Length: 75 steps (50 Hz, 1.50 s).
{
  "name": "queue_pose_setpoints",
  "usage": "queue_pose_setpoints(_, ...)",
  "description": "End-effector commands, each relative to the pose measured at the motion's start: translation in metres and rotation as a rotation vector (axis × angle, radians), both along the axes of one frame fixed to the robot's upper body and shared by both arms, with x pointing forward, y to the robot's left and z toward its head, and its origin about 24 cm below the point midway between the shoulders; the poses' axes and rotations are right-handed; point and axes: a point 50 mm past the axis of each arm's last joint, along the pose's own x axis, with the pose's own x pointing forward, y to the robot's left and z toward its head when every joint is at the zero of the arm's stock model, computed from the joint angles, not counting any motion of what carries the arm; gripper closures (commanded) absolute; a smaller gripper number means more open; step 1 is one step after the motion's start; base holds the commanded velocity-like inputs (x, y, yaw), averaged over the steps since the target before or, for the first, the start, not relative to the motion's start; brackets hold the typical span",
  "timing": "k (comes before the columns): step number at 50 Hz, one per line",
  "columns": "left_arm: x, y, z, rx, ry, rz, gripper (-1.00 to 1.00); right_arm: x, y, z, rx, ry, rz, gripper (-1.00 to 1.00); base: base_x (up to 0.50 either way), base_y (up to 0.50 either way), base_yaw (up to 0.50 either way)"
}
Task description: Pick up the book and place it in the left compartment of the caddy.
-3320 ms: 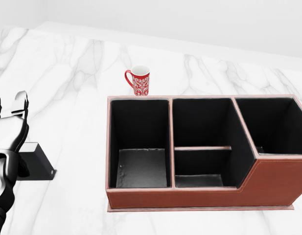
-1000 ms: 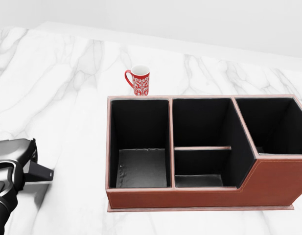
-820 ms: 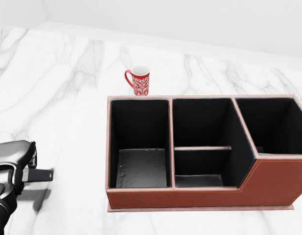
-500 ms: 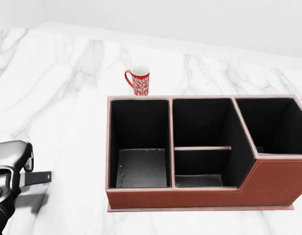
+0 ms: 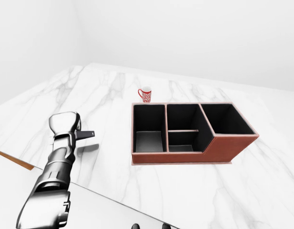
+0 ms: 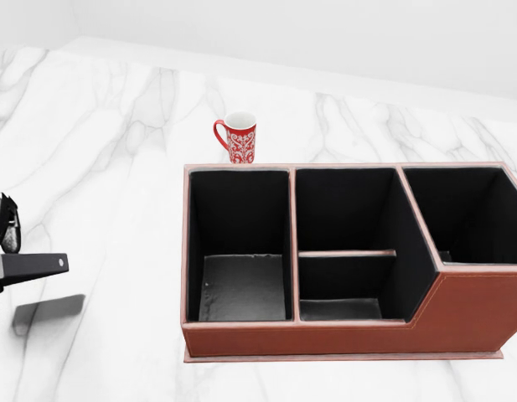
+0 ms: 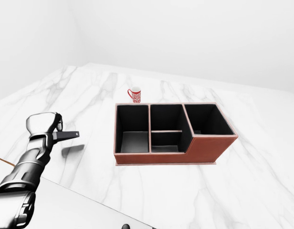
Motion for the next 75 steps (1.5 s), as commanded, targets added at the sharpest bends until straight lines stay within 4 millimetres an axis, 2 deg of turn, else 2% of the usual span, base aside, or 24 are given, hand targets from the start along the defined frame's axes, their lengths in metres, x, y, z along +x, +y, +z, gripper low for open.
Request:
queue_pose_setpoints(1,0.001,-0.010,0.044,0.090,-0.155,-0.072,1.00,-0.001,0.000,0.001,-0.002,-0.004,-0.002,-1.00,0.00,0.00,0.00)
queue_pose_setpoints(3,0.001,-0.011,0.045,0.090,-0.154,-0.071,1.00,-0.001,0.000,0.001,-0.002,-0.004,-0.002,-1.00,0.00,0.00,0.00)
queue_pose_setpoints(12,-0.007,-0.030,0.076,0.118,-0.200,-0.122,1.00,0.000,0.000,0.000,0.000,-0.002,0.001,-1.00,0.00,0.00,0.00)
queue_pose_setpoints(17,-0.008,-0.031,0.077,0.120,-0.197,-0.118,1.00,-0.001,0.000,0.001,-0.003,-0.005,-0.001,-1.00,0.00,0.00,0.00)
queue_pose_setpoints(18,-0.011,-0.041,0.091,0.133,-0.215,-0.147,1.00,-0.002,0.000,0.002,-0.005,-0.006,-0.002,-1.00,0.00,0.00,0.00)
queue_pose_setpoints(19,-0.012,-0.044,0.094,0.135,-0.218,-0.151,1.00,-0.002,0.000,0.002,-0.004,-0.005,-0.001,-1.00,0.00,0.00,0.00)
queue_pose_setpoints(22,-0.014,-0.050,0.104,0.148,-0.245,-0.160,1.00,-0.001,0.000,0.001,-0.004,-0.004,0.000,-1.00,0.00,0.00,0.00)
queue_pose_setpoints(25,-0.014,-0.049,0.105,0.147,-0.247,-0.155,1.00,-0.001,0.000,0.001,-0.004,-0.004,0.000,-1.00,0.00,0.00,0.00)
queue_pose_setpoints(26,-0.019,-0.061,0.121,0.158,-0.287,-0.185,1.00,-0.001,0.000,0.000,-0.002,-0.001,0.002,-1.00,0.00,0.00,0.00)
queue_pose_setpoints(37,-0.023,-0.082,0.140,0.181,-0.304,-0.206,1.00,0.000,0.000,0.000,-0.002,0.000,0.003,-1.00,0.00,0.00,0.00)
queue_pose_setpoints(41,-0.024,-0.083,0.142,0.178,-0.309,-0.205,1.00,0.000,0.000,0.000,0.000,0.001,0.003,-1.00,0.00,0.00,0.00)
queue_pose_setpoints(44,-0.027,-0.097,0.153,0.178,-0.332,-0.235,1.00,0.001,0.001,-0.001,0.000,0.003,0.004,-1.00,0.00,0.00,0.00)
queue_pose_setpoints(46,-0.027,-0.098,0.153,0.178,-0.333,-0.235,1.00,0.001,0.001,-0.001,0.000,0.003,0.004,-1.00,0.00,0.00,0.00)
queue_pose_setpoints(47,-0.028,-0.106,0.159,0.177,-0.345,-0.256,1.00,0.000,0.001,0.001,-0.004,0.000,0.000,-1.00,0.00,0.00,0.00)
queue_pose_setpoints(52,-0.028,-0.106,0.159,0.177,-0.346,-0.257,1.00,0.000,0.001,0.001,-0.005,-0.001,0.000,-1.00,0.00,0.00,0.00)
queue_pose_setpoints(53,-0.034,-0.122,0.175,0.180,-0.378,-0.298,1.00,0.002,0.000,-0.002,0.002,0.005,0.005,-1.00,0.00,0.00,0.00)
queue_pose_setpoints(54,-0.036,-0.126,0.179,0.180,-0.385,-0.305,1.00,0.002,0.000,-0.002,0.002,0.005,0.005,-1.00,0.00,0.00,0.00)
queue_pose_setpoints(67,-0.036,-0.126,0.179,0.180,-0.386,-0.306,1.00,0.002,0.000,-0.002,0.003,0.005,0.006,-1.00,0.00,0.00,0.00)
queue_pose_setpoints(68,-0.056,-0.151,0.206,0.169,-0.427,-0.371,1.00,0.002,-0.001,-0.002,0.006,0.005,0.005,-1.00,0.00,0.00,0.00)
queue_pose_setpoints(75,-0.061,-0.156,0.210,0.174,-0.429,-0.381,1.00,0.002,0.000,-0.002,0.006,0.003,0.005,-1.00,0.00,0.00,0.00)
